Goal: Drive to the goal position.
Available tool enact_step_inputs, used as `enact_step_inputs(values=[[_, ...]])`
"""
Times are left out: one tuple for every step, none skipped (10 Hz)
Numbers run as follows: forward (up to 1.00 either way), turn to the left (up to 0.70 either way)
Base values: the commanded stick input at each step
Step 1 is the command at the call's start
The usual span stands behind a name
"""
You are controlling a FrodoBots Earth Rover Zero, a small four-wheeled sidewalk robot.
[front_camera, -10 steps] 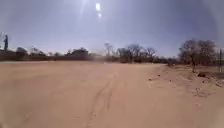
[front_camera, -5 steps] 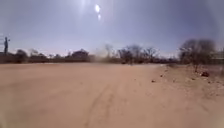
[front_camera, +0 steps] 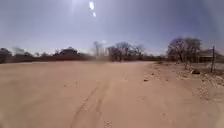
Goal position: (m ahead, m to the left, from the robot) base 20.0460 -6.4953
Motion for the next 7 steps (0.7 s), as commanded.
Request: enact_step_inputs(values=[[1.00, 0.00], [1.00, 0.00], [1.00, 0.00], [1.00, 0.00], [1.00, 0.00], [1.00, 0.00], [1.00, 0.00]])
